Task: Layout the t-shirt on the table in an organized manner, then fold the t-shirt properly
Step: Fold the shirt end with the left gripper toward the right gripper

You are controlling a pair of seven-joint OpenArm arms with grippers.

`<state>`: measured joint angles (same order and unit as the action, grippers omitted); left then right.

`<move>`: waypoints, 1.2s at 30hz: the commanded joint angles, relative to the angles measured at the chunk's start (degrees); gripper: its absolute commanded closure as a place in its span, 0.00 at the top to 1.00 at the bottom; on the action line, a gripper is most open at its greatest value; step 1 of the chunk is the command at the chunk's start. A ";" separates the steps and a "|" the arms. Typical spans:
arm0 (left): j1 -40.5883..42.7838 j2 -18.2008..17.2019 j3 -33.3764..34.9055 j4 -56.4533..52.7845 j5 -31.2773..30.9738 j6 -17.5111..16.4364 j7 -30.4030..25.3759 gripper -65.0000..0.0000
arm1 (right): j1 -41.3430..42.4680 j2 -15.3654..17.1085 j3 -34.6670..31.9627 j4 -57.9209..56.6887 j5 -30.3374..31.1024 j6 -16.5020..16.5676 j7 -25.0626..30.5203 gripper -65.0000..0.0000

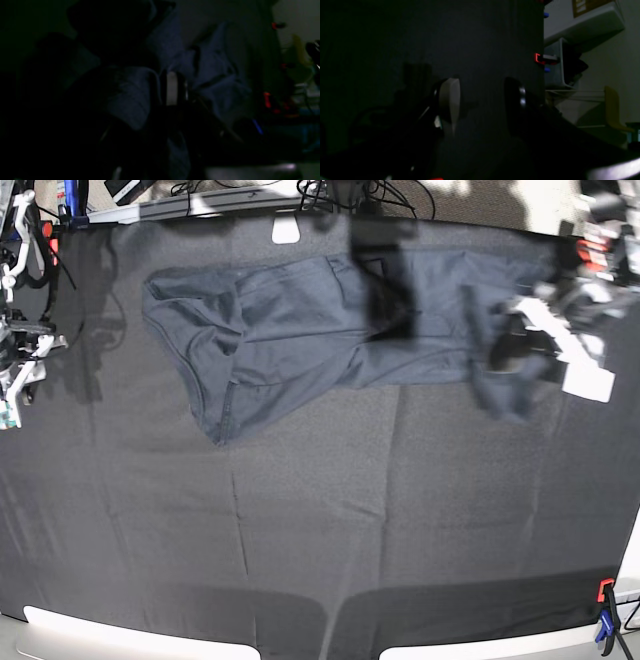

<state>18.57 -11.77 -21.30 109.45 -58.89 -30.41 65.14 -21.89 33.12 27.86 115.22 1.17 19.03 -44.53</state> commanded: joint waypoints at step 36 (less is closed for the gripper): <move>-8.76 5.35 11.47 3.30 7.45 -4.98 4.72 0.42 | 0.44 1.14 0.52 0.79 2.71 -0.57 0.59 0.43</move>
<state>10.15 -6.37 -9.98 111.66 -49.67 -34.98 70.78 -21.89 33.15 27.86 115.22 4.19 19.03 -45.01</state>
